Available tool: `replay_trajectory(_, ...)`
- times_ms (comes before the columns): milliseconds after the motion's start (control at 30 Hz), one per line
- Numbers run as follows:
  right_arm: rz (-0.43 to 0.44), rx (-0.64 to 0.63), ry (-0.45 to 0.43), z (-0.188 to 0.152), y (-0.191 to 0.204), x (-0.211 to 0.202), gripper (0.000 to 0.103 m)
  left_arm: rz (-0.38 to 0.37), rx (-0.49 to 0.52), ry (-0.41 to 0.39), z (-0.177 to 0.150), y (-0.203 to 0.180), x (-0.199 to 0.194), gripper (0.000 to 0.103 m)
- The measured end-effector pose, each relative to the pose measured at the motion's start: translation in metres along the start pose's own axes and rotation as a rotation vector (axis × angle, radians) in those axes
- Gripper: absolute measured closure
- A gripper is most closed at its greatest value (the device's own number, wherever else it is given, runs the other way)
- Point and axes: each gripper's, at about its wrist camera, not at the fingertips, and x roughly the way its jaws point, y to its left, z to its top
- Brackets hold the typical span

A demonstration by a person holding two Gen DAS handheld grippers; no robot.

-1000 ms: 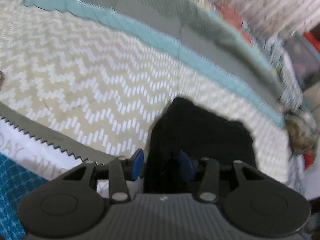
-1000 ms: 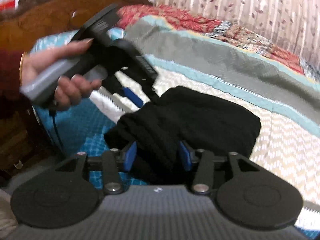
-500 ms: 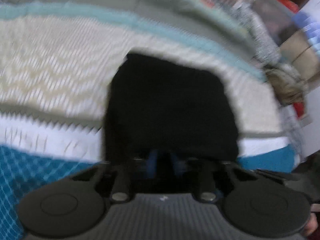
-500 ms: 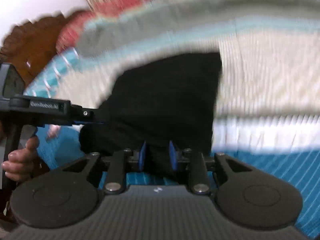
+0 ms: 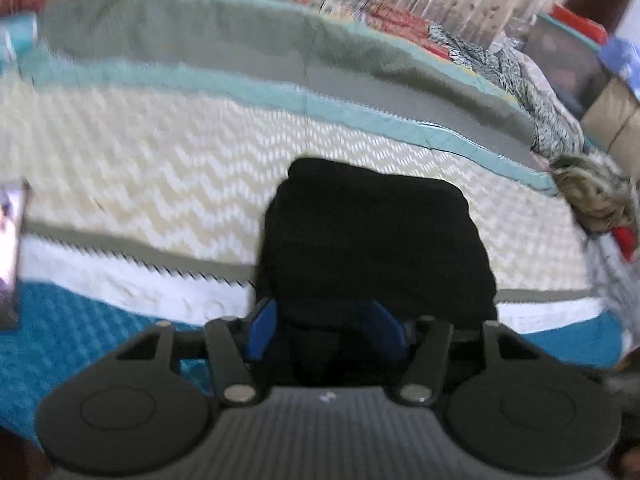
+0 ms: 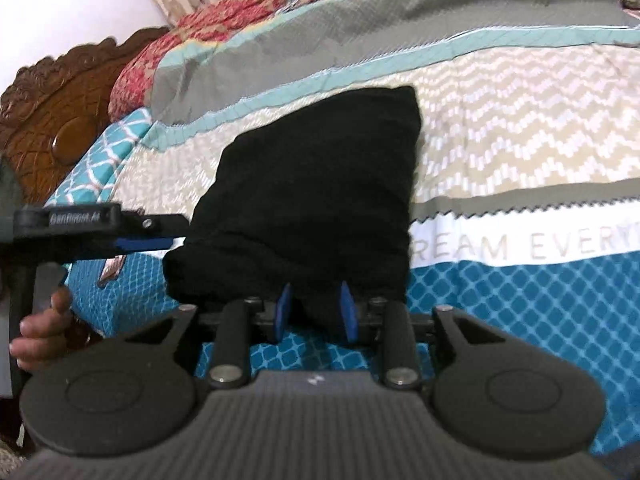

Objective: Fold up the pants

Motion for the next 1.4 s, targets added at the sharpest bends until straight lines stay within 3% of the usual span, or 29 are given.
replay_trajectory(67, -0.015, 0.027, -0.015, -0.001, -0.005, -0.006, 0.063, 0.017, 0.006, -0.008, -0.001, -0.004, -0.010, 0.047)
replay_trajectory(167, -0.026, 0.063, -0.032, -0.005, -0.008, -0.014, 0.061, 0.048, 0.000, -0.021, -0.005, -0.006, -0.018, 0.042)
replay_trajectory(233, -0.032, 0.083, -0.039, -0.008, -0.010, -0.018, 0.059, 0.073, 0.006, -0.029, -0.009, -0.007, -0.023, 0.037)
replay_trajectory(300, -0.038, 0.099, -0.043, -0.011, -0.011, -0.022, 0.057, 0.088, 0.009, -0.030, -0.013, -0.009, -0.024, 0.026)
replay_trajectory(633, -0.027, 0.158, -0.048, -0.023, -0.017, -0.038, 0.045, 0.179, 0.013, -0.040, -0.028, -0.020, -0.031, 0.023)
replay_trajectory(767, -0.023, 0.171, -0.043, -0.026, -0.019, -0.042, 0.044, 0.230, 0.004, -0.056, -0.032, -0.020, -0.034, 0.007)
replay_trajectory(900, -0.020, 0.172, -0.040, -0.028, -0.016, -0.047, 0.039, 0.273, 0.026, -0.100, -0.036, -0.025, -0.043, 0.000)
replay_trajectory(1133, -0.033, 0.203, -0.033, -0.031, -0.014, -0.049, 0.021, 0.292, 0.002, -0.095, -0.041, -0.025, -0.046, 0.000)
replay_trajectory(1400, -0.050, 0.185, -0.041, -0.034, -0.004, -0.051, 0.020, 0.312, 0.029, -0.106, -0.051, -0.032, -0.051, 0.000)
